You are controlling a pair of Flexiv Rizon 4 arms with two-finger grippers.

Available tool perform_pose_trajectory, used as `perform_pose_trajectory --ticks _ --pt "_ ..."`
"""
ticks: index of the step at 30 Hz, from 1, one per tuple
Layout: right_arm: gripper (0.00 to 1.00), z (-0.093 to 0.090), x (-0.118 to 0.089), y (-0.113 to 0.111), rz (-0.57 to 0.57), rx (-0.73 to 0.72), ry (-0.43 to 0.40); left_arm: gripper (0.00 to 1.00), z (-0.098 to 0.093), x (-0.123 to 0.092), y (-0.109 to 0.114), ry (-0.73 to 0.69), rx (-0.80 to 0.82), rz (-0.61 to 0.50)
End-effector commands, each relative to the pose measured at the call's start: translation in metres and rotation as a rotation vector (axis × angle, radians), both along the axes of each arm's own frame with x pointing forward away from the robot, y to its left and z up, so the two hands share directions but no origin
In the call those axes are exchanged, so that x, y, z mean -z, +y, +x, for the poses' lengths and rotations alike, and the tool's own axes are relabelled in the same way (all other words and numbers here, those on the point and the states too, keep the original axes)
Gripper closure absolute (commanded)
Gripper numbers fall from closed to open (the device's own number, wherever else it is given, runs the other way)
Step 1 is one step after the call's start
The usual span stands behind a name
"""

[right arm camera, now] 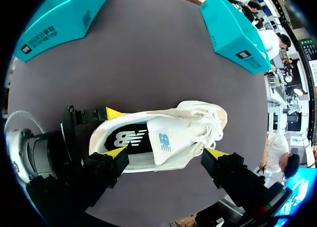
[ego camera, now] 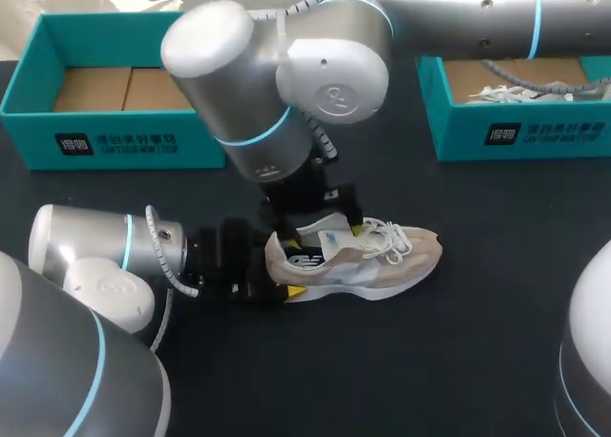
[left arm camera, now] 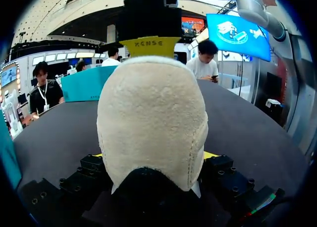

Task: Take the shoe out of the shoebox, open the shoe tongue, remove and reinsert the insole, then place the shoe into the shoebox

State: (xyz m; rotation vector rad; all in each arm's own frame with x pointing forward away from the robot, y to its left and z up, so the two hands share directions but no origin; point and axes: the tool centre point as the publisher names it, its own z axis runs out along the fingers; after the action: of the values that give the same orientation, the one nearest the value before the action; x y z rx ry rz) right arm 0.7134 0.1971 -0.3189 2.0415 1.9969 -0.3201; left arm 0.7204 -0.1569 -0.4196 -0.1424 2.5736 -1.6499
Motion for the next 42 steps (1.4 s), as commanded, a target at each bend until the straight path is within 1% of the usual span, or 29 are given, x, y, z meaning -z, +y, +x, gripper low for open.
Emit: perform_pose_trajectory --ticks 1,7,13,15,18,24,29,31,33,34,35,36,37,38,39,42 --pt "0.00 -0.006 0.017 -0.004 -0.027 0.431 -0.177 1.00 0.000 0.001 0.000 0.000 0.001 0.004" --pt "0.00 -0.001 0.029 -0.016 -0.098 0.418 -0.177 1.00 0.000 0.001 0.000 0.000 0.001 0.004" --pt "0.00 0.005 0.042 -0.024 -0.110 0.450 -0.209 1.00 0.000 0.001 0.000 0.000 0.001 0.004" --pt "0.00 0.006 0.047 -0.024 -0.126 0.455 -0.205 1.00 0.000 0.001 0.000 0.000 0.001 0.004" --pt "0.00 0.007 0.054 -0.029 -0.169 0.466 -0.193 1.00 0.000 0.001 0.000 0.000 0.001 0.004" --pt "0.00 0.007 0.042 -0.050 -0.208 0.494 -0.208 1.00 0.000 0.001 0.000 0.000 0.001 0.004" --pt "0.00 0.008 0.020 -0.070 -0.252 0.511 -0.237 1.00 0.000 0.001 0.000 0.000 0.001 0.004" --pt "0.00 0.007 0.011 -0.076 -0.249 0.524 -0.251 1.00 0.000 0.001 0.000 0.000 0.001 0.004" --pt "0.00 0.006 0.006 -0.079 -0.218 0.531 -0.259 1.00 0.000 0.001 0.000 0.000 0.001 0.004" --pt "0.08 0.005 0.001 -0.080 -0.205 0.537 -0.267 1.00 0.000 0.001 0.000 0.000 0.001 0.004" --pt "0.34 0.005 -0.001 -0.079 -0.179 0.534 -0.265 1.00 0.000 0.001 0.000 0.000 0.001 0.004" --pt "0.54 0.006 -0.002 -0.079 -0.165 0.534 -0.264 1.00 0.000 0.001 0.000 0.000 0.001 0.004" --pt "0.62 0.006 -0.003 -0.078 -0.155 0.534 -0.267 1.00 0.000 0.001 0.000 0.000 0.001 0.004" --pt "0.75 0.007 -0.004 -0.076 -0.133 0.524 -0.261 1.00 0.000 0.001 0.000 0.000 0.001 0.004" --pt "0.99 0.007 -0.004 -0.075 -0.119 0.519 -0.257 1.00 0.000 0.001 0.000 0.000 0.001 0.004" --pt "1.00 0.009 0.000 -0.073 -0.074 0.506 -0.255 1.00 0.000 0.001 0.000 0.000 0.001 0.004"
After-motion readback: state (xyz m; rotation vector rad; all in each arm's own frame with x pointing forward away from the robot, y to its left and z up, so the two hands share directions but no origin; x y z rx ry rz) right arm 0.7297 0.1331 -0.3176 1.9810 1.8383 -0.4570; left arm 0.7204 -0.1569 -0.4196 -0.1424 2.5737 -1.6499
